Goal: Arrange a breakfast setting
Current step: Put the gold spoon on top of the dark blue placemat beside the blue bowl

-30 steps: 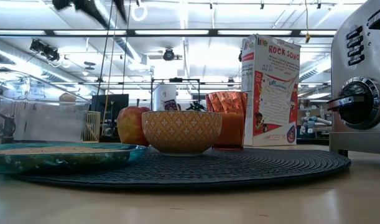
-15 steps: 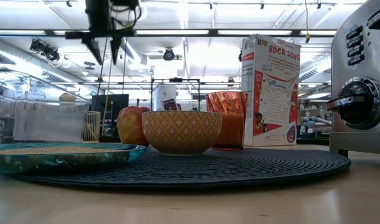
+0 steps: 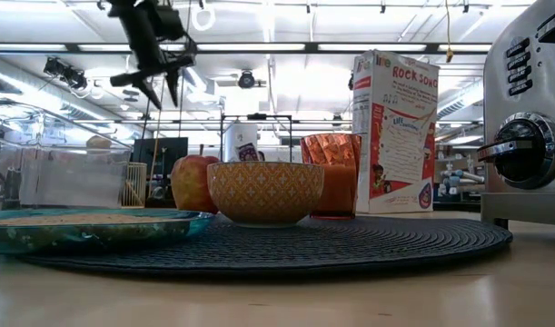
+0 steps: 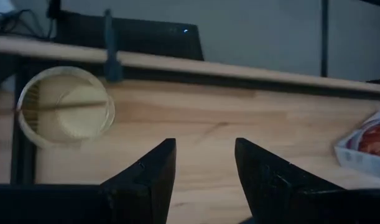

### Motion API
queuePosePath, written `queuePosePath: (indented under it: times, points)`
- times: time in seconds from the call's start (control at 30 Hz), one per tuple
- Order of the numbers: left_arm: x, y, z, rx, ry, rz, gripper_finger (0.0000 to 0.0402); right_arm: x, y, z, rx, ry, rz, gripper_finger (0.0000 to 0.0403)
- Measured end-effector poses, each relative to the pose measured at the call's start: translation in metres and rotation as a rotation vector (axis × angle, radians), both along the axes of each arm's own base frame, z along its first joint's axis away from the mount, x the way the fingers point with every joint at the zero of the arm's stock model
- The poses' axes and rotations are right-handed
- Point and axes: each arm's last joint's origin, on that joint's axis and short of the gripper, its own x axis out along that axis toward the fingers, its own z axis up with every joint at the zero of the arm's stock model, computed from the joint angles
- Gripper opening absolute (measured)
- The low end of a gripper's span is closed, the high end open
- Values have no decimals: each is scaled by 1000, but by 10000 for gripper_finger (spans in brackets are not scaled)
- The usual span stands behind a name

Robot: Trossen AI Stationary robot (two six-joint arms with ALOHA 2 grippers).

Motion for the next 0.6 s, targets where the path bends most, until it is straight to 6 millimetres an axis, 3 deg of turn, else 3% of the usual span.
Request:
queuePosePath:
  times: [0.27, 0.4, 0.6]
  points:
    - [10, 53, -3, -31, 100, -134, 171, 15, 2, -15, -34, 63, -88, 210]
    - [3, 79, 1, -73, 196, -230, 171, 26, 4, -29, -28, 111, -136, 210]
    - [-13, 100, -3, -177, 361, -436, 171, 38, 4, -48, 9, 166, -206, 210]
